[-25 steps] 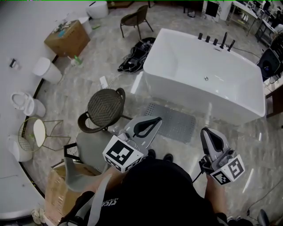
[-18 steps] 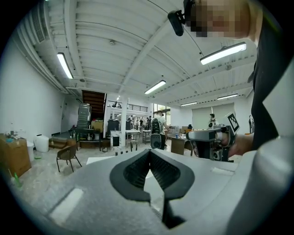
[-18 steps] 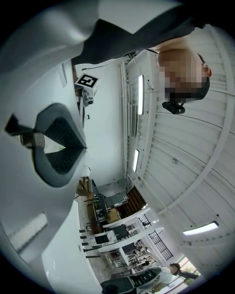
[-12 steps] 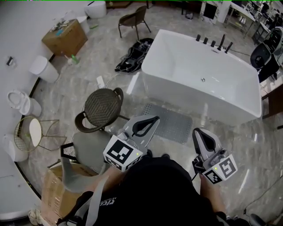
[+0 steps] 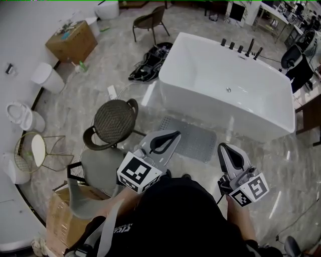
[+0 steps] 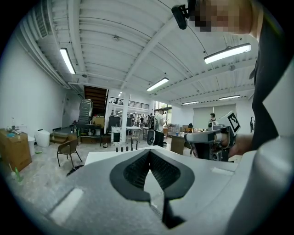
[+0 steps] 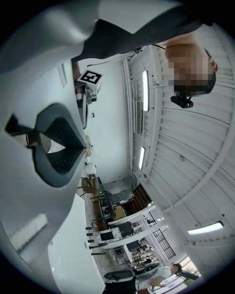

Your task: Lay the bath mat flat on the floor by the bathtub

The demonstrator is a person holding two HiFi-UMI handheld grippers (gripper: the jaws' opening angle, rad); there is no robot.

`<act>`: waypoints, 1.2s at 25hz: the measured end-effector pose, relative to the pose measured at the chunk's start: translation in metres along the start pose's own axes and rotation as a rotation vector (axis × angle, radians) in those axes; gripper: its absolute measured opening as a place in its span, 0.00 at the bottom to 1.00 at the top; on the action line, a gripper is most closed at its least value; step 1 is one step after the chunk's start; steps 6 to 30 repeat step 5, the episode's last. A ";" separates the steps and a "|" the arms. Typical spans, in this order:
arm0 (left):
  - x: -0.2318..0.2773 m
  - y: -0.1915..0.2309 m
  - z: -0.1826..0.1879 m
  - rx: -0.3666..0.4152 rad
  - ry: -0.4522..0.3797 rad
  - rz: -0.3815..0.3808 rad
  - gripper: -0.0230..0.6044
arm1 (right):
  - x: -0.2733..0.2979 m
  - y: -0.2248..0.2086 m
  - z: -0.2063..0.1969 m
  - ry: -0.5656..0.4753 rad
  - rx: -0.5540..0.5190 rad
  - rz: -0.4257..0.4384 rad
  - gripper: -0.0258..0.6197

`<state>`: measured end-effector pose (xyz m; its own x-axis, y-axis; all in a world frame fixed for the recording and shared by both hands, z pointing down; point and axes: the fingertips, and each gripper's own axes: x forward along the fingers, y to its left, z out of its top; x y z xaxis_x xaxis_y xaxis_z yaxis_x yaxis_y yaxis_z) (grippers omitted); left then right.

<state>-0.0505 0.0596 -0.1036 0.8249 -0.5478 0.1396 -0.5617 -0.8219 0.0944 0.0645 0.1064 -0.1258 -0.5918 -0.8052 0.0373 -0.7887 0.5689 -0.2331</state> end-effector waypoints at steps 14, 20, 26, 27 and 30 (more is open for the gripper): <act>0.001 -0.004 0.001 0.005 0.012 -0.020 0.05 | -0.002 0.002 0.002 -0.007 0.003 -0.006 0.04; 0.001 -0.004 0.001 0.005 0.012 -0.020 0.05 | -0.002 0.002 0.002 -0.007 0.003 -0.006 0.04; 0.001 -0.004 0.001 0.005 0.012 -0.020 0.05 | -0.002 0.002 0.002 -0.007 0.003 -0.006 0.04; 0.001 -0.004 0.001 0.005 0.012 -0.020 0.05 | -0.002 0.002 0.002 -0.007 0.003 -0.006 0.04; 0.001 -0.004 0.001 0.005 0.012 -0.020 0.05 | -0.002 0.002 0.002 -0.007 0.003 -0.006 0.04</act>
